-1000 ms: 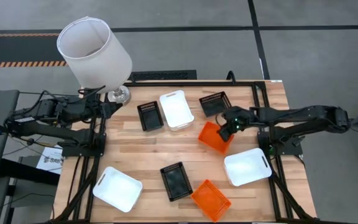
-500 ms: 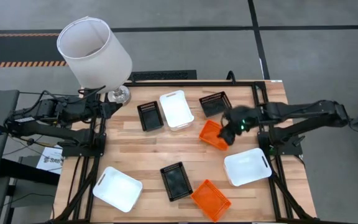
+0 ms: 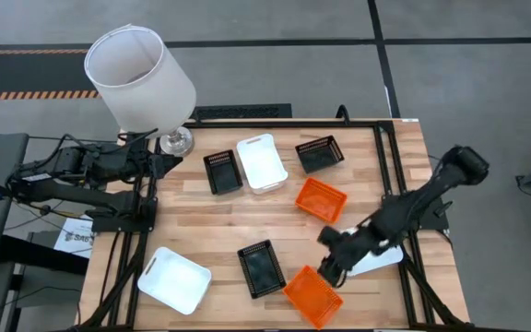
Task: Stack baskets by color
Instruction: Stack the bottom orange bin on the orange bins
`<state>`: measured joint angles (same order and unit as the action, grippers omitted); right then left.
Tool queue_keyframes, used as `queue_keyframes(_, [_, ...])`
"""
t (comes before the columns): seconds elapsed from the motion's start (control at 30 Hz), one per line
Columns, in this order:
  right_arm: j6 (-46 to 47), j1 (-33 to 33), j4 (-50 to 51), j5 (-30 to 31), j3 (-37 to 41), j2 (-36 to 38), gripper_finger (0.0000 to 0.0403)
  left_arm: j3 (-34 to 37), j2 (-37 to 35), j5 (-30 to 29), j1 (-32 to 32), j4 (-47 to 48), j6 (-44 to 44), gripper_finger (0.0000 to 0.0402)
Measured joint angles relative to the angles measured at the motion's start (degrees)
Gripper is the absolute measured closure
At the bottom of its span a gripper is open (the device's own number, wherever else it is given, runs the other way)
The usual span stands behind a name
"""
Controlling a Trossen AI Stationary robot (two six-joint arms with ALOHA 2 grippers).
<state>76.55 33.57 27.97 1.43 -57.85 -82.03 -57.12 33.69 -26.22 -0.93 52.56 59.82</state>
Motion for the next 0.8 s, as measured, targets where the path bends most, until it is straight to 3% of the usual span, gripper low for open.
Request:
queue_keyframes(0.27, [-4.0, -0.1, 16.9, -1.4, -13.4, -13.3, 0.0213, 0.0, 0.0, 0.3, 0.0, 0.0, -2.2, 0.0130])
queue_keyframes(0.4, [-7.4, -0.1, 20.3, -1.5, -17.9, -16.9, 0.0213, 0.0, 0.0, 0.4, 0.0, 0.1, -2.2, 0.0130])
queue_keyframes(0.8, [-4.0, 0.1, 19.4, -6.1, -18.5, -26.7, 0.0145, 0.0, 0.0, 4.8, 0.0, 0.5, -4.1, 0.0130])
